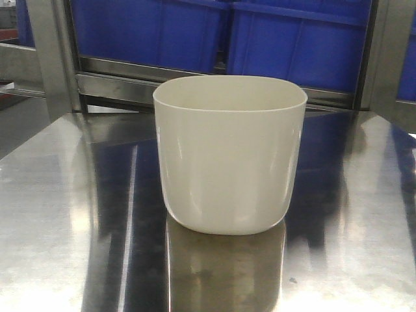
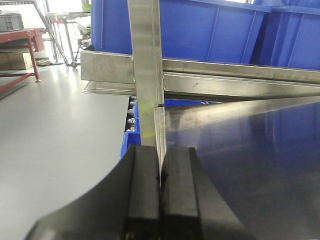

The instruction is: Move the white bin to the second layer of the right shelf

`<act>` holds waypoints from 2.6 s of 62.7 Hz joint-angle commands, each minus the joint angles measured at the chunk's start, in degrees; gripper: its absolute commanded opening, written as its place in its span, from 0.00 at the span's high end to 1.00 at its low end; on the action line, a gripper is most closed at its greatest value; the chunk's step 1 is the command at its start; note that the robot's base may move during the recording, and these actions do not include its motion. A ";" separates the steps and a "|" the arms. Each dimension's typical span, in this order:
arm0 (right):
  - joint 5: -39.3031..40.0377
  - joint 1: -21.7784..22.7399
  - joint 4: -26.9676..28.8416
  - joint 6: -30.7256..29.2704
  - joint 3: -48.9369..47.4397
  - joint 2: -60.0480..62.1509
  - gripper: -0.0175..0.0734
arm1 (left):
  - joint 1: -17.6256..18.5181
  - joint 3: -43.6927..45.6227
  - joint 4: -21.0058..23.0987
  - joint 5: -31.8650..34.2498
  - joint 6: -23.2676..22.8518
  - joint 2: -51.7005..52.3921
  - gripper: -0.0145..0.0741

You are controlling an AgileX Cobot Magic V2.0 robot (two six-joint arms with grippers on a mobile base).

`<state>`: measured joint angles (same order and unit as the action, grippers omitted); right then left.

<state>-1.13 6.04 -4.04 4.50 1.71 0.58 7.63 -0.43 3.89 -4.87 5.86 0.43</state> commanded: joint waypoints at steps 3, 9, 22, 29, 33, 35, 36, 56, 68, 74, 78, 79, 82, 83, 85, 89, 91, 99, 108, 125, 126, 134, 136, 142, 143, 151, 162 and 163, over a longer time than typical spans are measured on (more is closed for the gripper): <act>5.09 0.22 0.17 -0.38 -0.95 0.81 0.75 | 0.16 -2.11 0.35 4.87 -0.15 0.80 0.74; 5.09 0.22 0.17 -0.38 -0.95 0.81 0.75 | 0.16 -2.11 0.35 4.87 -0.15 0.80 0.74; 5.09 0.22 0.17 -0.38 -0.95 0.81 0.75 | 0.16 -2.11 0.35 4.87 -0.15 0.80 0.74; 5.09 0.22 0.17 -0.38 -0.95 0.81 0.75 | 0.16 -2.11 0.35 4.87 -0.15 0.80 0.74; 5.09 0.22 0.17 -0.38 -0.95 0.81 0.75 | 0.16 -2.11 0.35 4.87 -0.15 0.80 0.74; 5.09 0.22 0.17 -0.38 -0.95 0.81 0.75 | 0.16 -2.11 0.35 4.87 -0.15 0.80 0.74; 5.09 0.22 0.17 -0.38 -0.95 0.81 0.75 | 0.16 -2.11 0.35 4.87 -0.15 0.80 0.74; 5.67 0.22 0.17 -0.38 -0.95 0.80 0.75 | 0.16 -2.11 0.35 4.87 -0.15 0.80 0.74; 9.70 0.22 0.12 -0.38 -0.95 0.80 0.75 | 0.16 -2.11 0.35 4.87 -0.15 0.80 0.74; 11.79 0.22 0.12 -0.38 -0.95 0.80 0.75 | 0.16 -2.11 0.35 4.87 -0.15 0.80 0.74; 14.43 0.22 0.18 -0.38 -0.95 0.80 0.75 | 0.16 -2.11 0.35 4.87 -0.15 0.80 0.74; 15.25 0.22 0.24 -0.31 -0.95 0.80 0.75 | 0.16 -2.11 0.35 4.87 -0.15 0.80 0.74; 17.81 0.22 0.75 0.35 -1.01 0.80 0.75 | 0.16 -2.11 0.35 4.87 -0.15 0.80 0.74; 18.65 0.10 1.01 1.35 -1.16 0.75 0.75 | 0.16 -2.11 0.35 4.87 -0.15 0.80 0.74; 19.01 0.10 1.30 3.28 -1.59 0.63 0.75 | 0.16 -2.11 0.35 4.87 -0.15 0.80 0.74; 16.43 0.03 1.53 9.23 -3.99 -0.69 0.75 | 0.16 -2.11 0.35 4.87 -0.15 0.80 0.74; 13.24 -0.11 1.53 11.75 -5.97 -2.21 0.75 | 0.16 -2.11 0.35 4.87 -0.15 0.80 0.74; -4.53 -0.37 1.15 13.06 -16.61 -12.11 0.75 | 0.16 -2.11 0.35 4.87 -0.15 0.80 0.74; -17.10 -0.37 1.54 13.06 -30.56 -26.51 0.75 | 0.16 -2.11 0.35 4.87 -0.15 0.80 0.74; -30.75 -3.17 8.57 9.55 -54.12 -49.50 0.75 | 0.16 -2.11 0.35 4.87 -0.15 0.80 0.74; -31.30 -3.48 9.08 9.00 -54.99 -50.58 0.75 | 0.16 -2.11 0.35 4.87 -0.15 0.80 0.74; -36.53 -7.61 12.62 3.89 -61.60 -59.71 0.75 | 0.16 -2.11 0.35 4.87 -0.15 0.80 0.74; -37.80 -9.16 12.62 2.67 -62.96 -61.79 0.75 | 0.16 -2.11 0.35 4.87 -0.15 0.80 0.74; -39.23 -13.98 12.62 1.55 -65.56 -66.51 0.75 | 0.16 -2.11 0.35 4.87 -0.15 0.80 0.74; -39.31 -14.68 12.62 1.55 -65.83 -67.46 0.75 | 0.16 -2.11 0.35 4.87 -0.15 0.80 0.74; -40.00 -20.69 12.55 1.55 -67.85 -72.21 0.75 | 0.16 -2.11 0.35 4.87 -0.15 0.80 0.74; -40.05 -27.28 12.55 1.55 -68.42 -77.43 0.70 | 0.16 -2.11 0.35 4.87 -0.15 0.80 0.74; -40.05 -27.73 12.55 1.55 -68.42 -77.74 0.69 | 0.16 -2.11 0.35 4.87 -0.15 0.80 0.74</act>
<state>-43.68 -19.54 7.86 6.62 -64.49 -76.97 7.63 -0.43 3.89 -4.87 5.86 0.43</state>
